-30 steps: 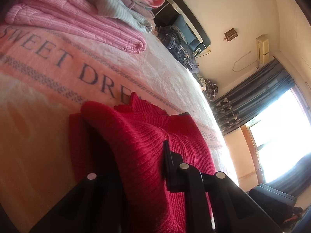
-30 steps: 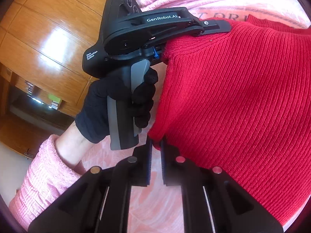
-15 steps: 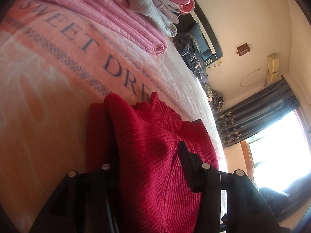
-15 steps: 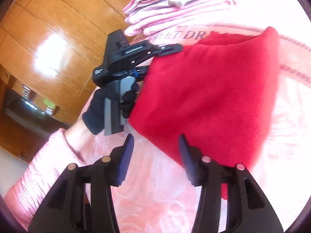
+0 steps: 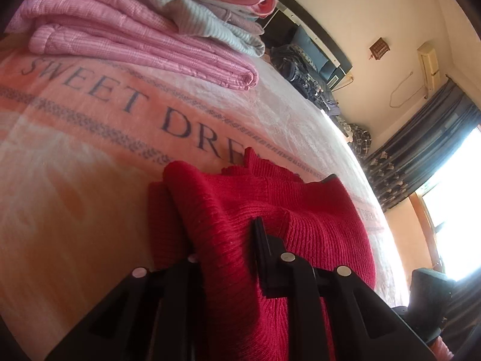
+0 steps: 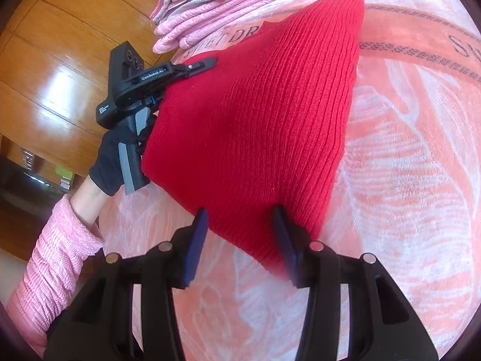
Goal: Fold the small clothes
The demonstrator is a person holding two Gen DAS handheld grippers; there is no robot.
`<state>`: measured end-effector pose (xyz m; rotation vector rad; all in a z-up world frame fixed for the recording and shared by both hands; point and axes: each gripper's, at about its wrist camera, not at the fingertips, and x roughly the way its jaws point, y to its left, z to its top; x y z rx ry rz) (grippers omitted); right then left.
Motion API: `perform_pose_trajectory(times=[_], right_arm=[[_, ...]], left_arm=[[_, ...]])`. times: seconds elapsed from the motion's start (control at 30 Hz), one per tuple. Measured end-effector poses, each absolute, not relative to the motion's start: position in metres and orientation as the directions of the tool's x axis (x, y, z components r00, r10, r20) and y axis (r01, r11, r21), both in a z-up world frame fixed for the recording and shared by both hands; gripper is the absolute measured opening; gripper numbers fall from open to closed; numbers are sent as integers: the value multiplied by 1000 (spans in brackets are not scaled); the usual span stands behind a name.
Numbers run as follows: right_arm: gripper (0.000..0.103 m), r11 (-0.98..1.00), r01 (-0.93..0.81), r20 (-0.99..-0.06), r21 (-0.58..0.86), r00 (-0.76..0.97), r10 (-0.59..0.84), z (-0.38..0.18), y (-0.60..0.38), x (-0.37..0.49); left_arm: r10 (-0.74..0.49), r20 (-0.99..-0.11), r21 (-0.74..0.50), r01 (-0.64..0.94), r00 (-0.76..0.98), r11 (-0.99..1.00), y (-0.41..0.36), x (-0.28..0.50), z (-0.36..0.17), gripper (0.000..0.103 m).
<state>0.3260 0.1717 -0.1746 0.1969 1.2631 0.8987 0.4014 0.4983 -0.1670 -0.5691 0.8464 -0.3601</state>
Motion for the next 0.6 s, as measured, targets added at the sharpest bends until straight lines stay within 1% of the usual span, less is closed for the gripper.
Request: perform_pose_trajectory(times=[0.03,0.17,0.23,0.33,0.47,0.6], right_arm=[[45,657,-473,-737,586,26,675,-176,177,328],[45,658,-479,-739,581,27,673,-176,183,329],[45,654,-476,-735,588,24,678,-174,183,329],[46,637,-453,-710,624,11,704,-168,174,327],[48,643,-480,-715,597,45,697,-150,162,325],[48,650,-467,-703,599,81,706,-139,148,334]], left_arm=[[-517,-599,-618,58,611,784,501,402,-174,21],[-545,-571,-660,53,614,750,507,398,-181,23],[-551,-570,-665,51,610,745,511,395,-176,29],[-536,-572,-656,46,621,754,522,384,-166,34],[-455,-576,-607,18,679,795,544,369,-147,34],[-458,-561,-589,56,690,806,531,385,-121,35]])
